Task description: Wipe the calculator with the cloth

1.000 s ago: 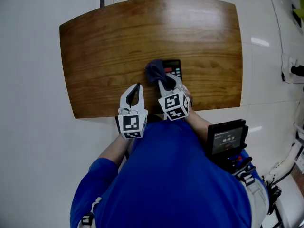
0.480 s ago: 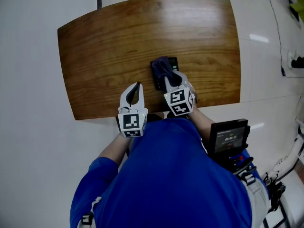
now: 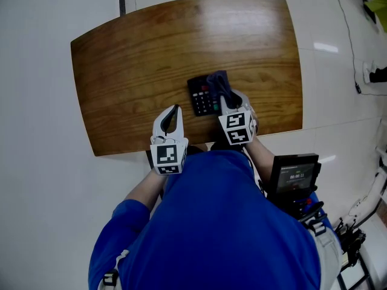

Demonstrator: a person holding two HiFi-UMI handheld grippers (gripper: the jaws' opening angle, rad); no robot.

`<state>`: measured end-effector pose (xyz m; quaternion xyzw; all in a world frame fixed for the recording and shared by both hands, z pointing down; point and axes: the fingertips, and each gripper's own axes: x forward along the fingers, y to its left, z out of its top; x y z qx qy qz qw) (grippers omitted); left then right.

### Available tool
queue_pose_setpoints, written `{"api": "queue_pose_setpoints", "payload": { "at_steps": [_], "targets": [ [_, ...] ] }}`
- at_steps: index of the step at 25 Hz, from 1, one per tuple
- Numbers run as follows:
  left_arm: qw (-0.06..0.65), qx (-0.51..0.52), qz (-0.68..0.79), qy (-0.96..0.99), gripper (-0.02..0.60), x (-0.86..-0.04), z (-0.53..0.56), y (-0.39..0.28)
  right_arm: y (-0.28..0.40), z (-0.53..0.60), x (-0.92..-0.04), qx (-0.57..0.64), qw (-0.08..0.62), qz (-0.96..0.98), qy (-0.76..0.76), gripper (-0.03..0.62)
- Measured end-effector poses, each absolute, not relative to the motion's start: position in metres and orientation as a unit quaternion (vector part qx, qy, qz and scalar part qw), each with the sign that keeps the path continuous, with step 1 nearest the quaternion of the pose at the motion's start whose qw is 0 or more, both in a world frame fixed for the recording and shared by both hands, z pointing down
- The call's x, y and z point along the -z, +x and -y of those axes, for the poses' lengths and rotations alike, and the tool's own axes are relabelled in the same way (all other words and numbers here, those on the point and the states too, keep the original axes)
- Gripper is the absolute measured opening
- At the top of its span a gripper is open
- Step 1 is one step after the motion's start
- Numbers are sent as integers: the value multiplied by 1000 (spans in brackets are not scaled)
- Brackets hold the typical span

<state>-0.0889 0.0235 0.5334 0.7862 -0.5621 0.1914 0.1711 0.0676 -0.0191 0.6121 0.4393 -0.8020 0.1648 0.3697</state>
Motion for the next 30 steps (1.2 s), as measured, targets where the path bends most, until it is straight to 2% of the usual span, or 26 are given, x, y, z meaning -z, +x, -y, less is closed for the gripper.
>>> {"api": "queue_pose_setpoints", "payload": {
  "at_steps": [5, 18, 30],
  "targets": [
    [172, -191, 566, 783, 6, -533, -25, -93, 61, 17, -608, -161, 370, 806, 432, 63],
    [170, -207, 576, 773, 6, -520, -35, -100, -11, -26, -602, -160, 361, 853, 341, 63],
    [169, -214, 562, 781, 6, -531, -33, -93, 27, -4, -617, -177, 360, 828, 392, 63]
  ]
}}
